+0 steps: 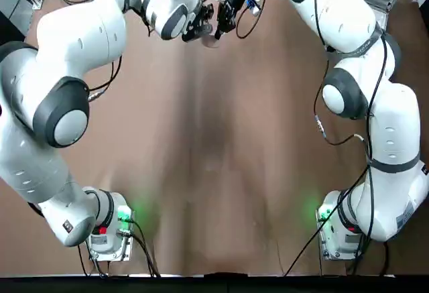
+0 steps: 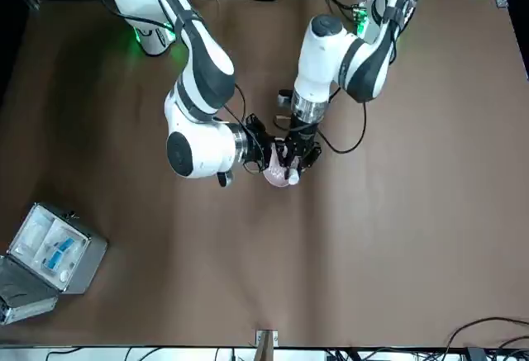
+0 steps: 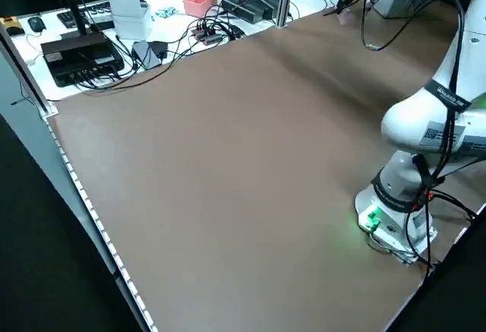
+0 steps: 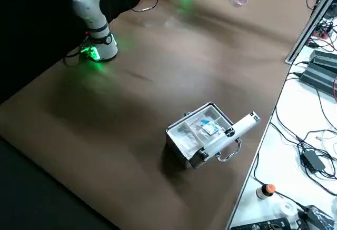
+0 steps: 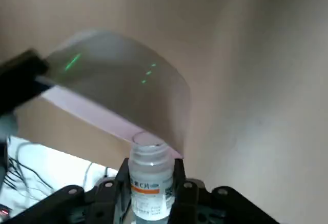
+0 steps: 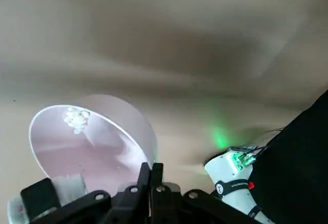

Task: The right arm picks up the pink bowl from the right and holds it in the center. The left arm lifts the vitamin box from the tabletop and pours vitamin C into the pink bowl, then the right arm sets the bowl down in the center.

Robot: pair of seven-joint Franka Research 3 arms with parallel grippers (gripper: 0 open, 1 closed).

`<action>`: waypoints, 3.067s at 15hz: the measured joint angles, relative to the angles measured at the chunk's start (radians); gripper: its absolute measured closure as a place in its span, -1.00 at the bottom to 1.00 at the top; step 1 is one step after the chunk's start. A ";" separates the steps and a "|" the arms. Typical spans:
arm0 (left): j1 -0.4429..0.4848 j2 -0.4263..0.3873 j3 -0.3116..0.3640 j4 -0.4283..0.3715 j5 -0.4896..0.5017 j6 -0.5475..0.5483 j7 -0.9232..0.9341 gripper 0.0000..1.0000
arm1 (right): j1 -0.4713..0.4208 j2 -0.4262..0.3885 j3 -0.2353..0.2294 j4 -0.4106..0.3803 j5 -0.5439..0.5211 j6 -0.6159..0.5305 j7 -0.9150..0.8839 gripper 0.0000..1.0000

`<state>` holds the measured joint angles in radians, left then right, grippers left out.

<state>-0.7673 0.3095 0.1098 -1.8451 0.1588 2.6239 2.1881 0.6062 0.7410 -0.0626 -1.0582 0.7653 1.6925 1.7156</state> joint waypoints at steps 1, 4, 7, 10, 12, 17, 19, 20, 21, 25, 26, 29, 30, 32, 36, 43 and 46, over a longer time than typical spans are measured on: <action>0.022 -0.002 -0.018 0.001 -0.045 -0.011 -0.033 0.30 | 0.001 0.000 0.000 -0.001 0.000 -0.003 0.000 0.96; 0.068 -0.008 -0.036 0.018 -0.231 -0.094 -0.171 0.30 | 0.004 0.003 0.001 -0.001 0.000 -0.009 0.000 0.96; 0.090 -0.008 -0.038 0.052 -0.344 -0.160 -0.291 0.30 | 0.004 0.003 0.001 -0.001 0.000 -0.007 0.000 0.96; 0.108 -0.007 -0.038 0.076 -0.436 -0.194 -0.432 0.30 | 0.003 0.002 -0.001 0.000 0.000 -0.004 0.000 0.96; 0.123 -0.007 -0.038 0.081 -0.494 -0.200 -0.520 0.30 | 0.002 0.002 -0.001 0.002 0.000 -0.001 0.000 0.96; 0.175 -0.007 -0.042 0.107 -0.652 -0.230 -0.674 0.30 | 0.002 0.004 -0.002 -0.001 0.000 0.014 -0.001 0.96; 0.207 -0.007 -0.042 0.123 -0.759 -0.292 -0.688 0.30 | 0.002 0.012 -0.002 -0.003 -0.005 0.023 -0.010 0.96; 0.227 -0.007 -0.042 0.129 -0.807 -0.325 -0.690 0.30 | 0.003 0.020 -0.002 -0.003 -0.009 0.028 -0.015 0.96; 0.251 -0.007 -0.043 0.132 -0.850 -0.359 -0.690 0.30 | 0.005 0.031 -0.001 -0.004 -0.016 0.040 -0.020 0.96; 0.382 -0.005 -0.054 0.145 -1.019 -0.508 -0.649 0.30 | 0.023 0.101 0.000 -0.017 -0.085 0.122 -0.069 0.96; 0.414 -0.003 -0.056 0.147 -1.055 -0.545 -0.630 0.30 | 0.028 0.118 0.000 -0.027 -0.114 0.149 -0.092 0.96; 0.514 0.015 -0.061 0.149 -1.157 -0.673 -0.541 0.30 | 0.042 0.143 0.002 -0.057 -0.205 0.230 -0.180 0.96; 0.587 0.045 -0.069 0.149 -1.220 -0.767 -0.453 0.30 | 0.047 0.143 0.002 -0.062 -0.219 0.261 -0.254 0.96; 0.665 0.086 -0.084 0.150 -1.272 -0.851 -0.362 0.30 | 0.047 0.143 0.001 -0.063 -0.221 0.266 -0.362 0.96; 0.843 0.172 -0.152 0.151 -1.295 -0.939 -0.148 0.30 | 0.046 0.146 -0.001 -0.104 -0.222 0.277 -0.602 0.96; 1.044 0.300 -0.192 0.158 -1.297 -1.050 0.149 0.30 | 0.029 0.175 -0.007 -0.134 -0.222 0.291 -0.800 0.96; 1.104 0.379 -0.193 0.206 -1.297 -1.088 0.273 0.30 | 0.023 0.181 -0.007 -0.134 -0.222 0.296 -0.822 0.96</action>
<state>0.3365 0.6890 -0.0830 -1.6391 -1.1386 1.5358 2.4612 0.6293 0.9223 -0.0699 -1.1923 0.5435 1.9883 0.8933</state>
